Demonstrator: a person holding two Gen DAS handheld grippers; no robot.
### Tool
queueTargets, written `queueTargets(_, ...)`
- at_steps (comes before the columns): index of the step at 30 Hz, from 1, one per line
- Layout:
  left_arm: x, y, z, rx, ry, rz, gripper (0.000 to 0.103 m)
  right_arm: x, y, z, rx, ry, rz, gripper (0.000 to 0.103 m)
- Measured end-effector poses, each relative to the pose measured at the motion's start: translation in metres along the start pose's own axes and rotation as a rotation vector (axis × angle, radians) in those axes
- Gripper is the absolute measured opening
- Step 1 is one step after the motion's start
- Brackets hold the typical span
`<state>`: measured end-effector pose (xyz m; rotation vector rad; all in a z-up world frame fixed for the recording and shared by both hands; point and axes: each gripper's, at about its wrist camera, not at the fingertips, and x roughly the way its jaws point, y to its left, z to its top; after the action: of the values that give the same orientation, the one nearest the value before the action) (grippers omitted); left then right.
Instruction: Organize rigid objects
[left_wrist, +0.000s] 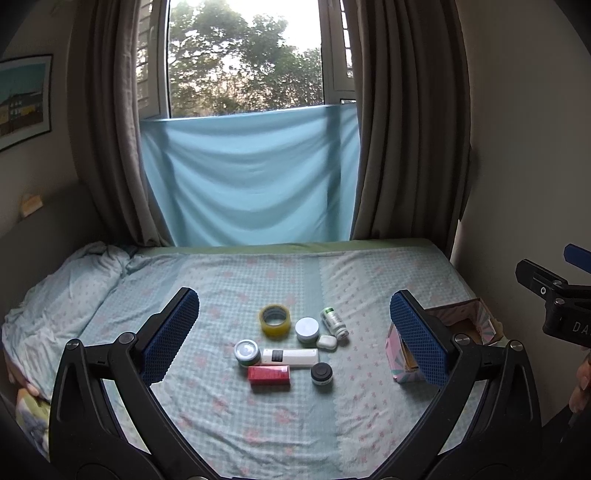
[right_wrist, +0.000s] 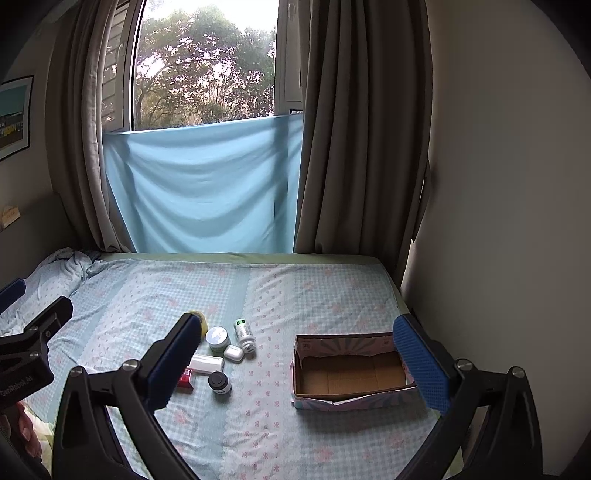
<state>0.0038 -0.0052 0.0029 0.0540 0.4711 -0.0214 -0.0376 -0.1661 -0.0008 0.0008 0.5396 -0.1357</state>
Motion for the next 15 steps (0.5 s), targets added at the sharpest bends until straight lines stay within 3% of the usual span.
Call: queueTargets(15,-0.0003,-0.0012,-0.0001,-0.002,-0.003,0.001,0.103,0.0001,0.0009,0.0022,0.001,0.000,-0.009,0.103)
